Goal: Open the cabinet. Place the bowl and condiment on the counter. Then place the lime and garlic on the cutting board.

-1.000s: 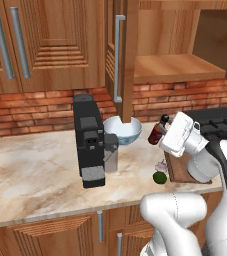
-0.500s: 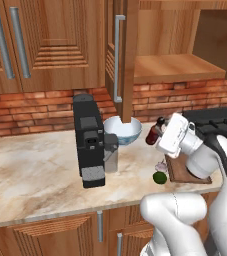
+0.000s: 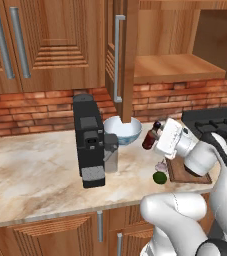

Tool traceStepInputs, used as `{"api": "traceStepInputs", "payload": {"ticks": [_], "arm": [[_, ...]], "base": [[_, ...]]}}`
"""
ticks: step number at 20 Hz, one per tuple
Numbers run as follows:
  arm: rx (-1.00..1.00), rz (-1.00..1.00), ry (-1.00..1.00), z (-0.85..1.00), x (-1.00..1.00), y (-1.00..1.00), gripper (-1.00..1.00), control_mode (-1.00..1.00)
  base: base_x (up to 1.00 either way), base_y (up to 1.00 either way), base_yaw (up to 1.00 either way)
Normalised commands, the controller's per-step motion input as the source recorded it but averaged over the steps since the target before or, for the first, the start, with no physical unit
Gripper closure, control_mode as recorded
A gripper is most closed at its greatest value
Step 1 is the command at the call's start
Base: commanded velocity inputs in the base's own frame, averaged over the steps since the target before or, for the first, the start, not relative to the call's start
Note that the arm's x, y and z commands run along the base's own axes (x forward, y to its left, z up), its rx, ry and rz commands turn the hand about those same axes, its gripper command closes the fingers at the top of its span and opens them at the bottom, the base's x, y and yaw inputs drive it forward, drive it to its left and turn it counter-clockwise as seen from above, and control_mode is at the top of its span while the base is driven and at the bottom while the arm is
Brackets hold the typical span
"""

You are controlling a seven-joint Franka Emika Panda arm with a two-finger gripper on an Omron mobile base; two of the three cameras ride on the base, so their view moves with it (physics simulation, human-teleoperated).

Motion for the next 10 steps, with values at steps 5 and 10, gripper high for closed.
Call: {"api": "traceStepInputs", "payload": {"ticks": [5,10], "arm": [[0.03,0.05,0.2,-0.23,0.15,0.12,1.0,-1.0],[-0.01,0.04,0.22,-0.14,0.08,0.1,1.0,-1.0]], "base": [[0.0,0.0,0.0],[0.0,0.0,0.0]]}}
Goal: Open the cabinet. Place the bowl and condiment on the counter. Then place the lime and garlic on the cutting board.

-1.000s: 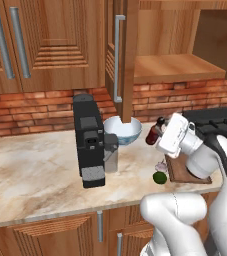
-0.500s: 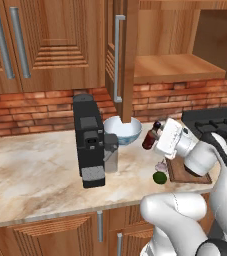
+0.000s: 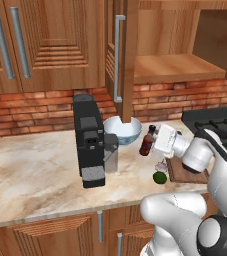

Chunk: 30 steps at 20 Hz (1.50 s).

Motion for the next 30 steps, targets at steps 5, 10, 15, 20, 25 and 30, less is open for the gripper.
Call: {"api": "traceStepInputs", "payload": {"ticks": [5,10,15,20,25,30], "arm": [[-0.02,0.04,0.11,-0.25,0.0,0.14,1.0,-1.0],[-0.04,0.03,-0.01,-0.46,-0.05,0.24,1.0,-1.0],[-0.01,0.03,-0.01,-0.46,0.0,0.29,1.0,-1.0],[0.01,0.04,0.04,-0.39,0.01,0.27,1.0,-1.0],[0.01,0.04,0.07,-0.38,0.04,0.28,1.0,-1.0],[0.0,0.04,0.05,-0.22,0.01,0.22,1.0,-1.0]], "base": [[0.0,0.0,0.0],[0.0,0.0,0.0],[0.0,0.0,0.0],[0.0,0.0,0.0],[0.0,0.0,0.0],[0.0,0.0,0.0]]}}
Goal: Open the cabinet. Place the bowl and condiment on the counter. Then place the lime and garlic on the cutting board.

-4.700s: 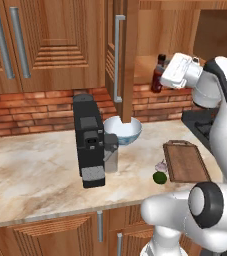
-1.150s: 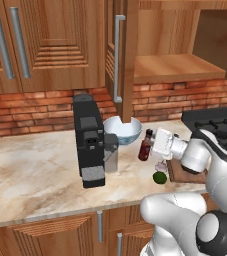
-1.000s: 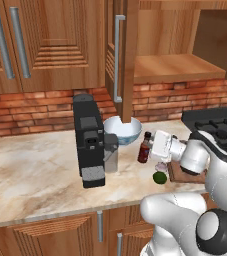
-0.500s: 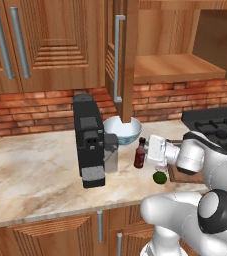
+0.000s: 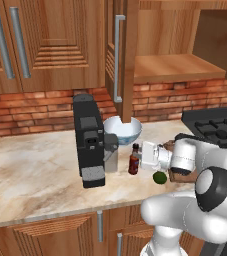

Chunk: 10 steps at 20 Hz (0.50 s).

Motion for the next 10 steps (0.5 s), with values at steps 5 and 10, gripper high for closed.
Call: {"api": "traceStepInputs", "payload": {"ticks": [5,10], "arm": [[-0.01,0.03,0.04,-0.3,0.0,0.16,1.0,-1.0],[-0.01,0.03,0.04,-0.27,0.03,0.07,1.0,-1.0]], "base": [[0.0,0.0,0.0],[0.0,0.0,0.0]]}}
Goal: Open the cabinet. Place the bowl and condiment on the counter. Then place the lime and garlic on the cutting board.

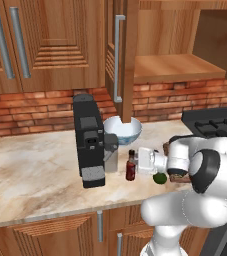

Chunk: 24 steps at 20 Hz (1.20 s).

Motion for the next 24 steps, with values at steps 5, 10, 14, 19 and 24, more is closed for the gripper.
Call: {"api": "traceStepInputs", "payload": {"ticks": [5,10,14,19,24], "arm": [[0.0,0.03,0.03,-0.26,0.07,0.11,1.0,-1.0],[0.0,0.03,0.01,-0.25,0.08,0.15,1.0,-1.0],[0.0,0.04,0.0,-0.36,0.01,0.08,1.0,-1.0],[0.0,0.07,-0.03,-0.48,-0.17,-0.01,1.0,-1.0],[0.0,0.08,-0.05,-0.42,-0.26,-0.05,1.0,-1.0]], "base": [[0.0,0.0,0.0],[0.0,0.0,0.0],[0.0,0.0,0.0],[0.0,0.0,0.0],[0.0,0.0,0.0]]}}
